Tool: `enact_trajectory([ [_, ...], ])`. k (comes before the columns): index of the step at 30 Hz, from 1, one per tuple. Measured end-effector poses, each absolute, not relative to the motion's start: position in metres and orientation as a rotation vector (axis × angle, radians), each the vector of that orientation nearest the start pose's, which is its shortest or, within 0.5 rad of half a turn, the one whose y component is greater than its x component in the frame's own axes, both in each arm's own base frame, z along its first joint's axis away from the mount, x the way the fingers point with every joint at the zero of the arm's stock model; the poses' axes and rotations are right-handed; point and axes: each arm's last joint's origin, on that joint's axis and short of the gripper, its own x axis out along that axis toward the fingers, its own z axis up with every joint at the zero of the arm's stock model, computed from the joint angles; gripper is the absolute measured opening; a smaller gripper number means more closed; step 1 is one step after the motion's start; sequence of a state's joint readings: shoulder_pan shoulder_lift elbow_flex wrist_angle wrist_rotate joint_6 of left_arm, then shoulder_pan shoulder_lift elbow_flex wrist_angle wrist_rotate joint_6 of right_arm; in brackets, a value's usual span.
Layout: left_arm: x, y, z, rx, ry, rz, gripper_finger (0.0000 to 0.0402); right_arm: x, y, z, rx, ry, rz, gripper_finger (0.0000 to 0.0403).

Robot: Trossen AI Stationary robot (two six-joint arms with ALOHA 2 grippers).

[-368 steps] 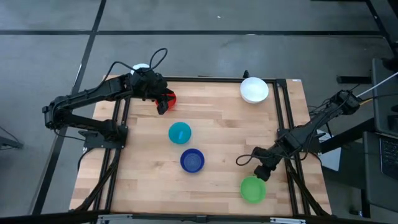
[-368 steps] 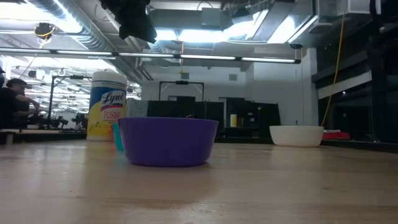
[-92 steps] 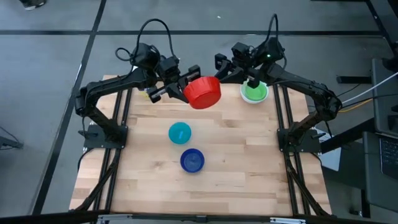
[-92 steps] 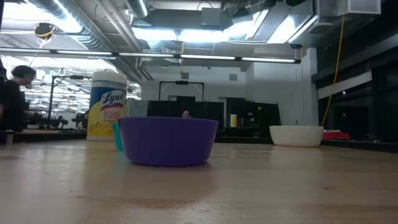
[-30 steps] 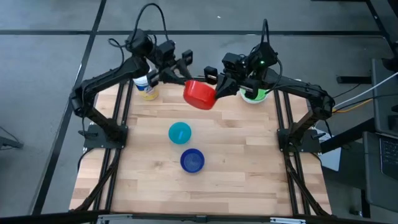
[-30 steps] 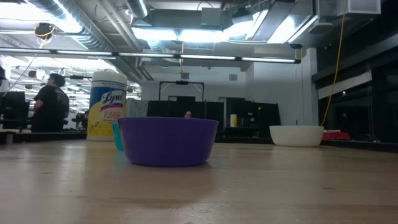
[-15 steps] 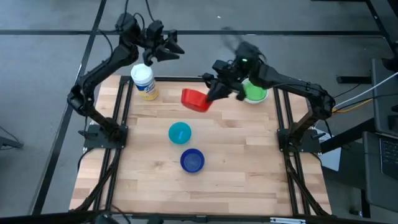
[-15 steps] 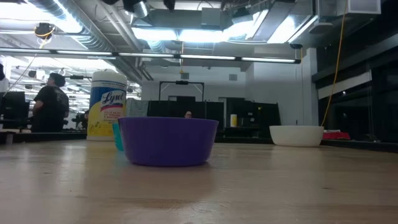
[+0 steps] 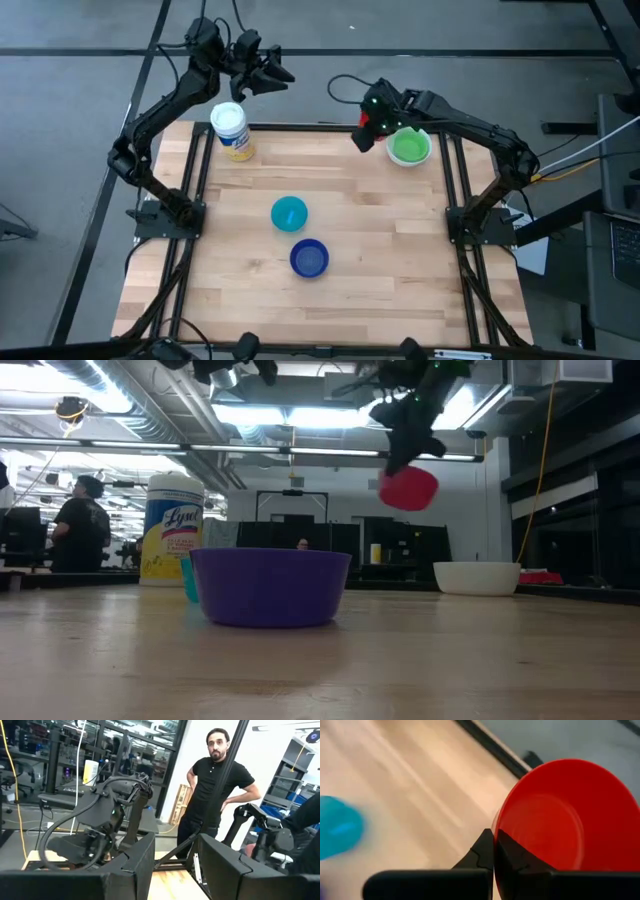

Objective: Nest bowls inside each other
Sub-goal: Stack the red bowl on the green bowl

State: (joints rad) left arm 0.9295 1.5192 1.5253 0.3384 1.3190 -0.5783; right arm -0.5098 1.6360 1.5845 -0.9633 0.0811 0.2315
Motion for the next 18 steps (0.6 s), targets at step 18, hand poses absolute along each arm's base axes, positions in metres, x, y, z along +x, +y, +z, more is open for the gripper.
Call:
enact_trajectory([
  [18, 0.226, 0.231, 0.454, -0.270, -0.028, -0.451, 0.0148, 0.252, -0.180, 0.237, 0.594, 1.052, -0.975, 0.0001],
])
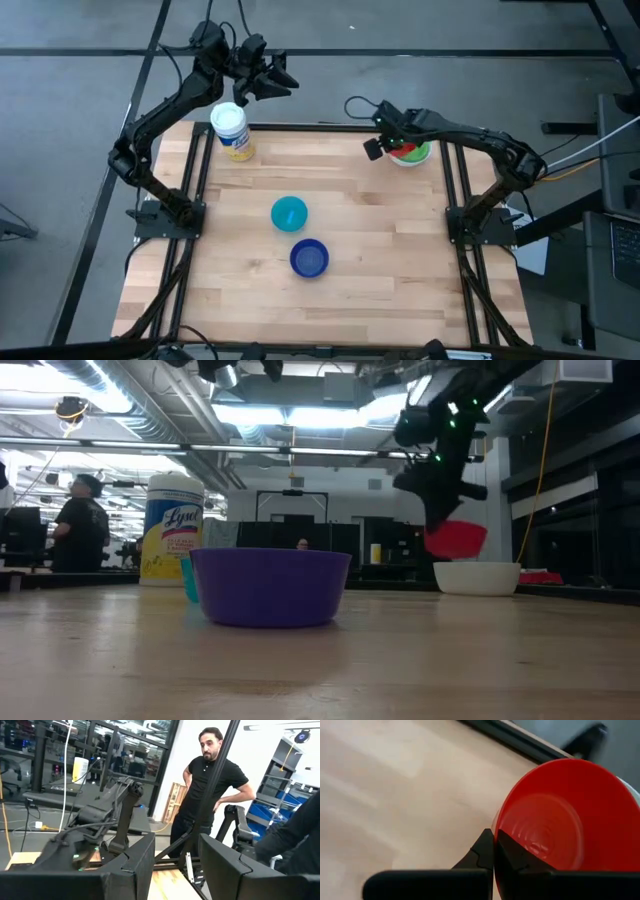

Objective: Nest bowls inside each other
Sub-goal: Stack the red bowl on the green bowl

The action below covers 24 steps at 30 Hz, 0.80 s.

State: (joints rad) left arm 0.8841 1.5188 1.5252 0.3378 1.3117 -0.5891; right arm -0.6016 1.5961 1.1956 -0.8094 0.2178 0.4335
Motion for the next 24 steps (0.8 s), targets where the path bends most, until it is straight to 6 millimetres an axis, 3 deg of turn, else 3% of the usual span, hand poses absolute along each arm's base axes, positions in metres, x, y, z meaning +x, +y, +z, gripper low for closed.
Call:
enact_trajectory([
  [6, 0.226, 0.231, 0.454, -0.286, -0.024, -0.450, 0.0148, 0.229, -0.197, 0.226, 0.650, 1.039, -1.015, 0.0001],
  [15, 0.226, 0.231, 0.454, -0.292, -0.028, -0.440, 0.0148, 0.210, -0.220, 0.227, 0.664, 1.011, -1.048, 0.0001],
  [24, 0.226, 0.231, 0.454, -0.292, -0.029, -0.440, 0.0148, 0.199, -0.225, 0.215, 0.705, 1.021, -1.026, 0.0001],
])
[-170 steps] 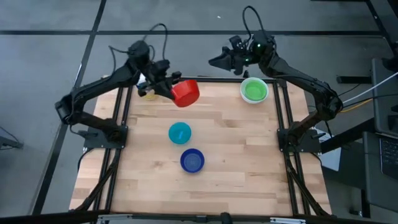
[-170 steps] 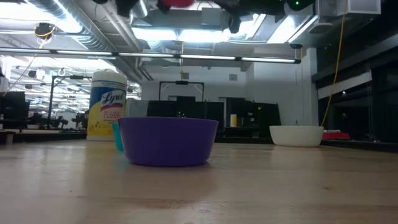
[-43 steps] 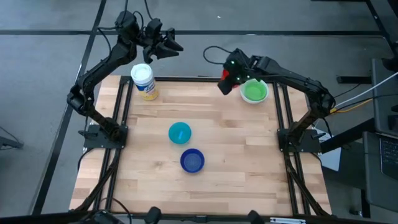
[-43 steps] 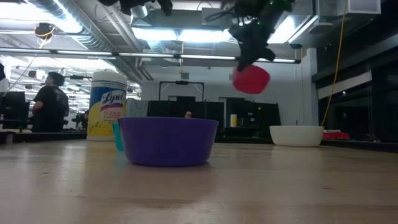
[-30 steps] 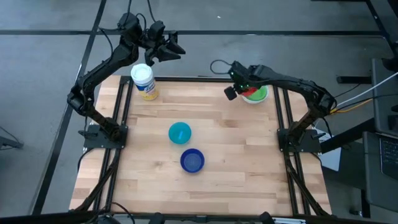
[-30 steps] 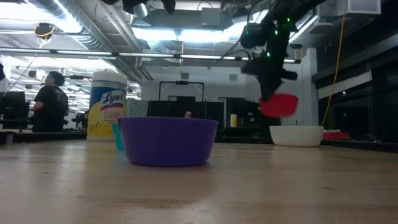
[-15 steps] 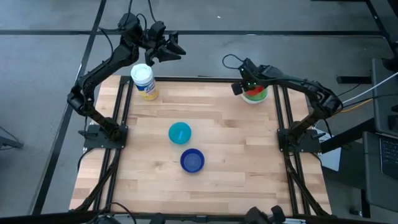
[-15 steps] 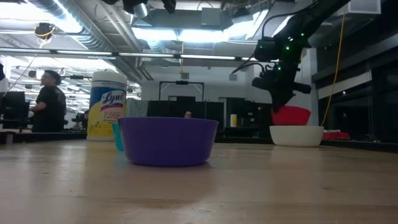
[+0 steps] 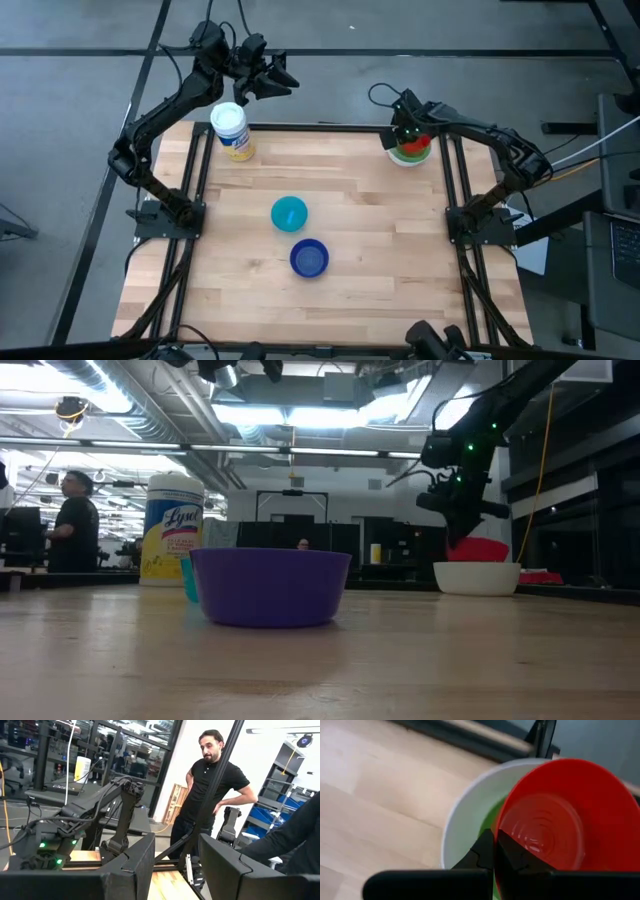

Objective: Nest bowls inside each other
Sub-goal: Stack the red bowl on the green bowl

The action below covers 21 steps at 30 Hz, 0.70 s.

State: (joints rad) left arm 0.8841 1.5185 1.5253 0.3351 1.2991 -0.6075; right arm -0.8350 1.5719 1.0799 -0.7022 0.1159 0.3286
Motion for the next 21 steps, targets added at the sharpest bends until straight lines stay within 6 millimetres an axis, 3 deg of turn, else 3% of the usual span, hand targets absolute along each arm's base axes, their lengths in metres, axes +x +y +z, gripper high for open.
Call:
enact_trajectory([
  [6, 0.226, 0.231, 0.454, -0.292, -0.029, -0.439, 0.0148, 0.194, -0.218, 0.194, 0.749, 1.036, -1.013, 0.0001],
  [12, 0.226, 0.231, 0.454, -0.299, -0.027, -0.439, 0.0148, 0.197, -0.221, 0.194, 0.755, 0.980, -0.966, 0.0012],
  [21, 0.226, 0.231, 0.454, -0.300, -0.027, -0.440, 0.0148, 0.194, -0.223, 0.194, 0.773, 0.977, -0.946, 0.0176],
])
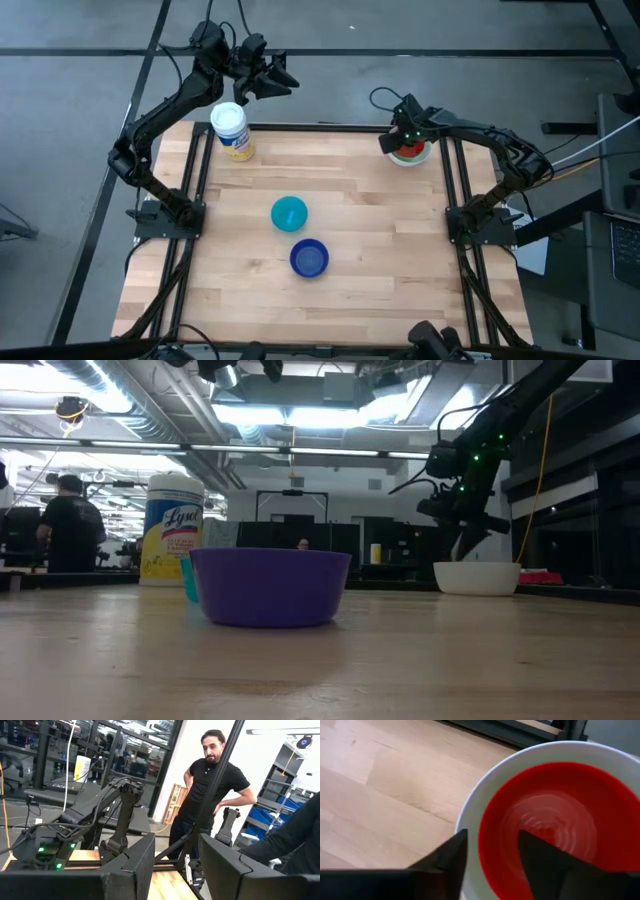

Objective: Nest bowls inside each other
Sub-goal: Stack the red bowl on the green bowl, then stack the light blue bowl on the red bowl

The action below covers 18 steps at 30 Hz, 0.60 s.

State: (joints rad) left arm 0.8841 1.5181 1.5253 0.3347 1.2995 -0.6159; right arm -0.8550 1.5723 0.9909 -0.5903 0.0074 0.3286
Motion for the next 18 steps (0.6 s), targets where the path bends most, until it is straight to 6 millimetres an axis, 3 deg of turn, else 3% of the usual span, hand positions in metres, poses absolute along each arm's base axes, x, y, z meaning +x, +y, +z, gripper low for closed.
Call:
enact_trajectory([
  [5, 0.226, 0.231, 0.454, -0.300, -0.027, -0.440, 0.0148, 0.193, -0.225, 0.195, 0.776, 0.973, -0.951, 0.0239],
  [8, 0.226, 0.231, 0.454, -0.300, -0.026, -0.440, 0.0148, 0.195, -0.223, 0.207, 0.782, 0.925, -0.917, 0.0258],
  [12, 0.225, 0.231, 0.454, -0.300, -0.027, -0.439, 0.0148, 0.203, -0.217, 0.247, 0.741, 0.711, -0.817, 0.0264],
  [15, 0.227, 0.233, 0.451, -0.329, -0.010, -0.438, 0.0148, 0.214, -0.208, 0.292, 0.730, 0.388, -0.579, 0.0256],
  [18, 0.231, 0.238, 0.433, -0.447, 0.073, -0.435, 0.0148, 0.226, -0.190, 0.326, 0.741, 0.169, -0.338, 0.0240],
])
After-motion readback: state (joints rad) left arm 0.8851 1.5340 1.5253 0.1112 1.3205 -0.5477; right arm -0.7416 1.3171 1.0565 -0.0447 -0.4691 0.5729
